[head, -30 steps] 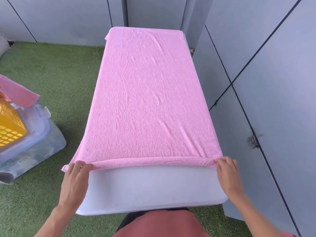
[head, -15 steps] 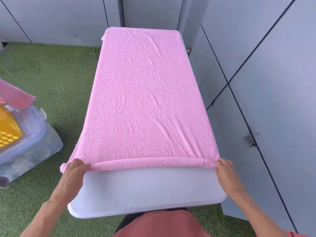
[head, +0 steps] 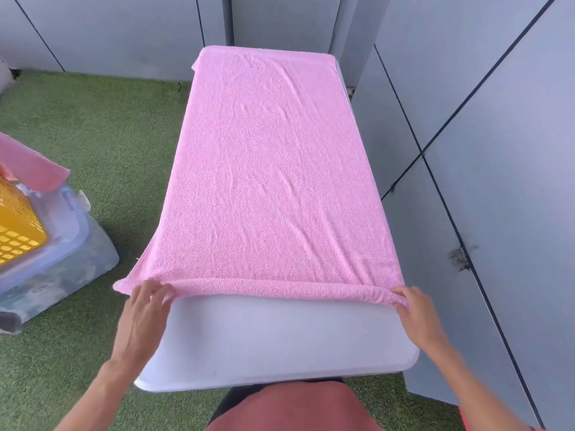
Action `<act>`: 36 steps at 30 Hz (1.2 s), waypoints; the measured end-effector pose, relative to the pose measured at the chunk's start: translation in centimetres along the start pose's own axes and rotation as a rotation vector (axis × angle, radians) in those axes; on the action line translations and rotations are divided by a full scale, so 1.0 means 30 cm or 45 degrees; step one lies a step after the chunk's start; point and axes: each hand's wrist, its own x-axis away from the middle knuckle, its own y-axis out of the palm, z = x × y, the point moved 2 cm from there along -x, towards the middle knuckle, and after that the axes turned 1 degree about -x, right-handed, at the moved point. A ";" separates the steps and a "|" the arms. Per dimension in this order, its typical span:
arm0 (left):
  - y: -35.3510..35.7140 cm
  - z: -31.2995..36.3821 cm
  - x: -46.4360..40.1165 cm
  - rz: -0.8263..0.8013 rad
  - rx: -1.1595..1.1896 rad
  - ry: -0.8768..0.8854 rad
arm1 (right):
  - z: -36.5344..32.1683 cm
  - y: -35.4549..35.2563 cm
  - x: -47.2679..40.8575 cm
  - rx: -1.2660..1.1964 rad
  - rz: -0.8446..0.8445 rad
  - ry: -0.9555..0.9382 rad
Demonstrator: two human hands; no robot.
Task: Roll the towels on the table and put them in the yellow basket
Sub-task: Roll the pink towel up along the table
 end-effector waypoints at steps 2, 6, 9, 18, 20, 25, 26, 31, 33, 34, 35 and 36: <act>0.024 0.007 0.026 -0.034 -0.043 0.017 | 0.008 0.011 -0.003 0.020 0.010 0.016; 0.007 0.012 -0.016 -0.058 -0.093 -0.037 | 0.011 0.024 -0.024 0.070 0.024 0.005; -0.013 0.005 -0.051 -0.060 -0.098 -0.065 | 0.023 0.016 -0.028 0.130 -0.043 -0.057; -0.022 -0.041 -0.064 -0.325 0.191 -0.208 | -0.005 -0.047 -0.076 -0.125 0.003 0.069; -0.028 -0.049 -0.112 -0.373 0.320 -0.263 | -0.038 -0.016 -0.055 0.121 0.255 0.025; -0.042 -0.060 -0.151 -0.395 0.453 -0.331 | -0.069 0.063 0.005 0.356 0.305 -0.196; -0.039 -0.054 -0.152 -0.400 0.451 -0.319 | -0.062 0.070 0.004 0.337 0.280 -0.225; -0.041 -0.050 -0.148 -0.485 0.377 -0.239 | -0.037 0.052 -0.038 0.312 0.155 -0.177; -0.046 -0.064 -0.131 -0.607 0.355 -0.204 | -0.006 0.038 -0.028 0.352 0.107 -0.174; -0.048 -0.069 -0.123 -0.647 0.356 -0.205 | 0.010 0.032 -0.016 0.362 0.094 -0.181; -0.049 -0.074 -0.116 -0.668 0.364 -0.216 | 0.022 0.026 -0.005 0.361 0.077 -0.184; -0.048 -0.076 -0.114 -0.669 0.383 -0.231 | 0.030 0.021 0.001 0.347 0.050 -0.185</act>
